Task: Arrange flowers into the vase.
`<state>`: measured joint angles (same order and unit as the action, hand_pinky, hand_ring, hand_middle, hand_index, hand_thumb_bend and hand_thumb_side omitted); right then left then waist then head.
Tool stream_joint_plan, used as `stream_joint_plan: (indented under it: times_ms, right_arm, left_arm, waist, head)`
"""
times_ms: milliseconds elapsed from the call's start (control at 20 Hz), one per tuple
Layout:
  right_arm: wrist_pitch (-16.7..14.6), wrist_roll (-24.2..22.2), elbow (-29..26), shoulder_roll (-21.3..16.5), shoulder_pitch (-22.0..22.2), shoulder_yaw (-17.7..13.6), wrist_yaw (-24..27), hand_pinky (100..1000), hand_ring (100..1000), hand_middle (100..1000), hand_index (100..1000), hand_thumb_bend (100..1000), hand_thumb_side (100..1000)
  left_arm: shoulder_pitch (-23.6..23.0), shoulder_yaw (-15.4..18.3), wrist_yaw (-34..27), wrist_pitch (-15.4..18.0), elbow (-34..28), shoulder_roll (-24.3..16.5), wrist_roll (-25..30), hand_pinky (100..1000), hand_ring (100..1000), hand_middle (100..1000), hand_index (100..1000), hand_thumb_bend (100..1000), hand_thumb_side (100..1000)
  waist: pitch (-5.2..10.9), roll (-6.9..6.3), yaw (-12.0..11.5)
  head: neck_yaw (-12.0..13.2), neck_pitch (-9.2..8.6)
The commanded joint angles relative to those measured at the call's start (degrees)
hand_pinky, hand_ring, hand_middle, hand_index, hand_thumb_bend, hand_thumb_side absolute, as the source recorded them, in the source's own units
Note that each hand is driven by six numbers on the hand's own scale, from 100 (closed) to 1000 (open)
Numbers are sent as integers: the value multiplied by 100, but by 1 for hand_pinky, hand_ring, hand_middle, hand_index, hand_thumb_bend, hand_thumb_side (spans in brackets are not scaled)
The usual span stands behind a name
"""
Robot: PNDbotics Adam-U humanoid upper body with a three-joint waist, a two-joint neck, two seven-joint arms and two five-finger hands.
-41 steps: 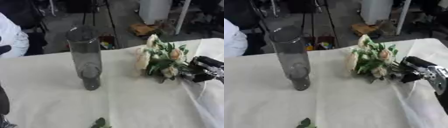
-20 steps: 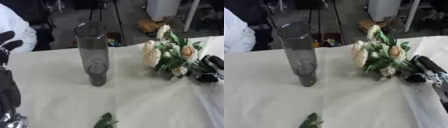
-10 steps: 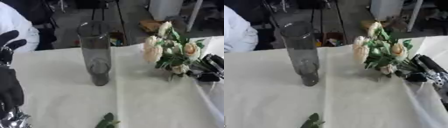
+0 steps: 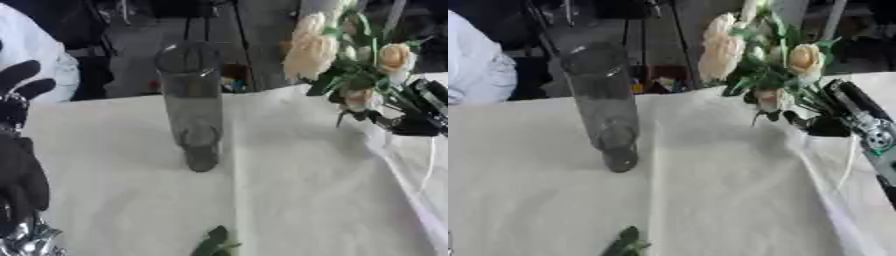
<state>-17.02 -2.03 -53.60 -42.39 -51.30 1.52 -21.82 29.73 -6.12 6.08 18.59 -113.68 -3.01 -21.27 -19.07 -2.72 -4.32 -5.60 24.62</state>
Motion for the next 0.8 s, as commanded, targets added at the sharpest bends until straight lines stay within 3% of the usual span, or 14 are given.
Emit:
stream_joint_plan:
  times_ms: [50,350,650,700,800]
  right_arm:
    - [197,-32,-331,-241,-228,-30,326,100,100,100,136,398,328]
    - [462,-164,-551,-250,-347,44,861,100,100,100,137,399,315]
    - [777,-208,-501,15,-956,41,1372,100,100,100,135,397,310]
    - [801,-205,-492,43,-1038,45,1459,100,100,100,135,434,357]
    - [855,-191,-471,113,-1188,47,1637,100,100,100,134,396,310]
  left_arm:
    - [55,-15,5,-4,-91,-45,22,679,714,773,859,289,947]
    - [44,-25,-2,-10,-91,-49,35,679,714,773,859,288,947]
    - [23,-52,-23,-22,-91,-59,68,680,715,774,859,288,948]
    - [18,-56,-25,-24,-91,-60,71,679,715,774,859,288,948]
    - [12,-66,-28,-28,-91,-63,78,679,715,774,859,287,948]
  waist:
    - [155,40,-8]
    - [175,58,-44]
    - [187,123,-136]
    - [188,136,-149]
    - [192,156,-179]
  head:
    - [32,9]
    - [2,12]
    - [-33,20]
    - [-36,29]
    - [-48,40]
